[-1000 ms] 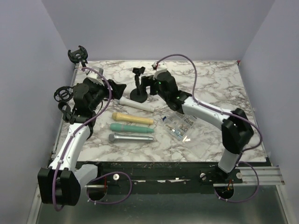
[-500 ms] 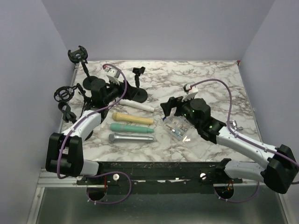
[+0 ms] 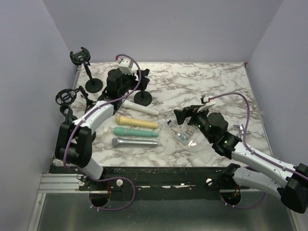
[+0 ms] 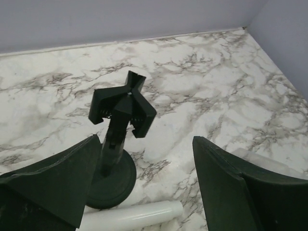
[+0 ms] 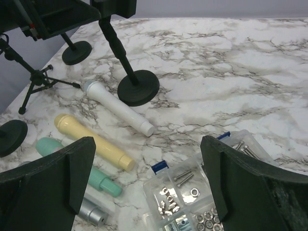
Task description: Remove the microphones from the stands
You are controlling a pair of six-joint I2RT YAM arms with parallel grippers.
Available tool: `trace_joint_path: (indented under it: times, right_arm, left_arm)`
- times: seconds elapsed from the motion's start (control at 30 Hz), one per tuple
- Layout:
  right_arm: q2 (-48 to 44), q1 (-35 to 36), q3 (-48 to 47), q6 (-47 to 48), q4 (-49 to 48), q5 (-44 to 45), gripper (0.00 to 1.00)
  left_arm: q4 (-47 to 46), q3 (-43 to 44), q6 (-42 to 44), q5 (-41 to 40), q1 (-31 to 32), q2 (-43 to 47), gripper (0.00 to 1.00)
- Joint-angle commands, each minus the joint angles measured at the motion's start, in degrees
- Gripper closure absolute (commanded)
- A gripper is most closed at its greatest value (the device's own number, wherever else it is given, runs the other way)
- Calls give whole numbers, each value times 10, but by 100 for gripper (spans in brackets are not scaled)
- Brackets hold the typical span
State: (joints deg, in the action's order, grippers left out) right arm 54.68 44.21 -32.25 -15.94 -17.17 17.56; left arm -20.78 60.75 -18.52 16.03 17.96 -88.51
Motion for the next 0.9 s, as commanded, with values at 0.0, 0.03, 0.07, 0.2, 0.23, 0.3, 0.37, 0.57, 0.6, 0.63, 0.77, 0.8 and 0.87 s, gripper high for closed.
trace_joint_path:
  times: [0.0,0.03,0.07,0.2,0.23,0.3,0.37,0.57,0.6,0.63,0.77,0.8,0.87]
  right_arm:
    - [-26,2,23,8,-42,35,0]
    - [-29,2,26,9,-48,37,0]
    - [-30,1,29,9,-52,38,0]
    - [-23,2,34,9,-62,39,0]
    - [-21,1,35,9,-62,40,0]
    - [-16,2,36,10,-63,39,0]
    - [-13,2,37,11,-65,39,0]
    - [-11,1,40,15,-69,46,0]
    - [-11,1,40,15,-71,47,0]
    - [-10,2,42,16,-72,48,0]
    - [-6,2,47,17,-78,52,0]
    - [-5,1,48,17,-81,51,0]
    - [2,1,49,18,-85,51,0]
  left_arm:
    - [43,43,15,-62,-2,-31,19]
    - [47,52,17,-61,-3,-38,18]
    - [48,62,21,-56,-3,-47,18]
    - [48,96,46,-53,-3,-78,18]
    - [48,103,52,-56,-2,-85,19]
    - [51,118,67,-58,-3,-100,23]
    - [57,132,77,-56,-3,-112,28]
    - [44,126,83,-65,-3,-116,52]
    - [40,124,87,-67,-3,-116,57]
    - [37,124,91,-71,-5,-116,60]
    - [26,131,106,-79,-18,-118,75]
    - [25,137,109,-81,-23,-120,80]
    - [25,150,115,-82,-35,-124,87]
